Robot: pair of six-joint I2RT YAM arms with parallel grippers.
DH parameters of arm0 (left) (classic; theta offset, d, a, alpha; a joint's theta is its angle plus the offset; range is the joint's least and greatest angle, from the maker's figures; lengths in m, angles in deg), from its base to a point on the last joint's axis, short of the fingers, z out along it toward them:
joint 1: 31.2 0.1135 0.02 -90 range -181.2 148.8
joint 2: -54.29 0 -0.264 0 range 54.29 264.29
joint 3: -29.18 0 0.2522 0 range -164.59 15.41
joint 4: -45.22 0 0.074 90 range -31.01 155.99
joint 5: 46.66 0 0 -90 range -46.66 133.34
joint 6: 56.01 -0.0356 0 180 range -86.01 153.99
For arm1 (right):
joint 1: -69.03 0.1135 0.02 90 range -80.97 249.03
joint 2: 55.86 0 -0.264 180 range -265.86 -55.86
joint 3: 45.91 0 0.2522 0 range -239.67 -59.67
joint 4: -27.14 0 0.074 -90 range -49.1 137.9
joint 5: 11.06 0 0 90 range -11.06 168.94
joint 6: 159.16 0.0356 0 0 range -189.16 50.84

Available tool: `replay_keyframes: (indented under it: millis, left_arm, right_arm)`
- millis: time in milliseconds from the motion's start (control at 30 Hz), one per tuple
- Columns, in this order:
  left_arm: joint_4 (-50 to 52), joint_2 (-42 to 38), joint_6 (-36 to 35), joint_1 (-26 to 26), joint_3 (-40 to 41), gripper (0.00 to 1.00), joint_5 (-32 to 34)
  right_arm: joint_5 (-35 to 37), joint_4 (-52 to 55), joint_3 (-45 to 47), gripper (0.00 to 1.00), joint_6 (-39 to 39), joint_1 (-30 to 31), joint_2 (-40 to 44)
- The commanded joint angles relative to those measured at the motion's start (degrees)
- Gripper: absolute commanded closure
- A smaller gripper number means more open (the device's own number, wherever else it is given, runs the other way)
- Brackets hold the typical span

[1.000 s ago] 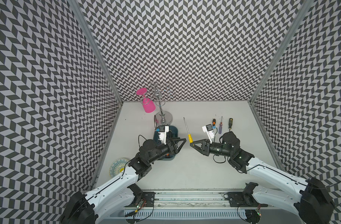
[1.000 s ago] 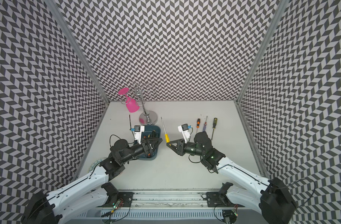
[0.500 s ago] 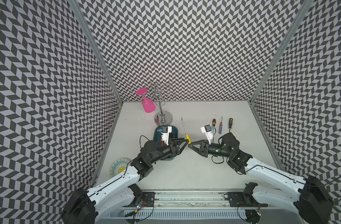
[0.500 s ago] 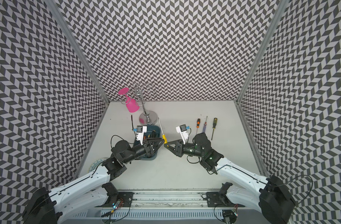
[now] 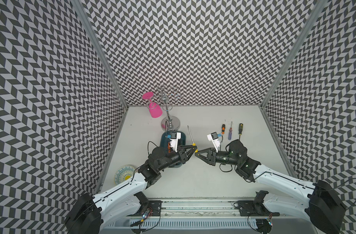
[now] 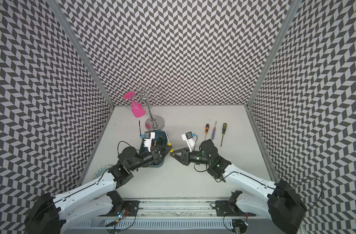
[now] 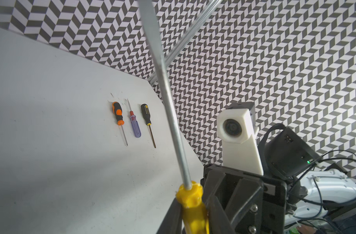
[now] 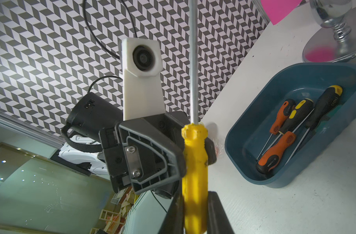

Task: Put the screwdriver on the desktop into the storage box
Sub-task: Pick up the screwdriver from the center of the board, then place the screwdriver in the storage box.

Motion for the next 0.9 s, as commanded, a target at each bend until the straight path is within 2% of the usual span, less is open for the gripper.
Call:
replay_keyframes:
  millis: [0, 100, 267, 333, 433, 733, 867]
  left_arm:
    - [-0.8, 0.51, -1.05, -0.46, -1.46, 0.91, -0.8]
    - [-0.52, 0.68, -1.06, -0.52, -1.55, 1.0, -0.94]
    - [2.61, 0.38, -2.21, -0.59, -2.73, 1.0, -0.07]
    - [5.66, -0.34, -3.35, -0.44, -3.58, 1.0, 1.19]
    - [13.3, -1.68, -5.51, -0.3, -5.71, 1.0, 4.55]
    - [44.32, -1.93, -11.33, 6.38, -14.06, 1.0, 14.22]
    - [54.54, 0.79, -13.56, 8.75, -16.48, 1.0, 20.98]
  right_arm:
    - [-0.67, -4.07, 0.75, 0.92, -0.23, 0.38, -0.16]
    - [-0.58, -3.34, 0.47, 0.87, -0.84, 0.42, 0.06]
    - [0.02, -1.15, -0.42, 0.71, -2.13, 0.42, -0.09]
    - [0.69, 0.88, -0.98, 0.69, -3.3, 0.42, 0.01]
    - [2.75, 4.26, -1.08, 0.63, -5.09, 0.38, 0.87]
    - [11.61, 13.71, 0.64, 0.63, -9.53, -0.21, 5.32]
    - [11.61, 15.27, 2.34, 0.63, -9.53, -0.63, 6.25]
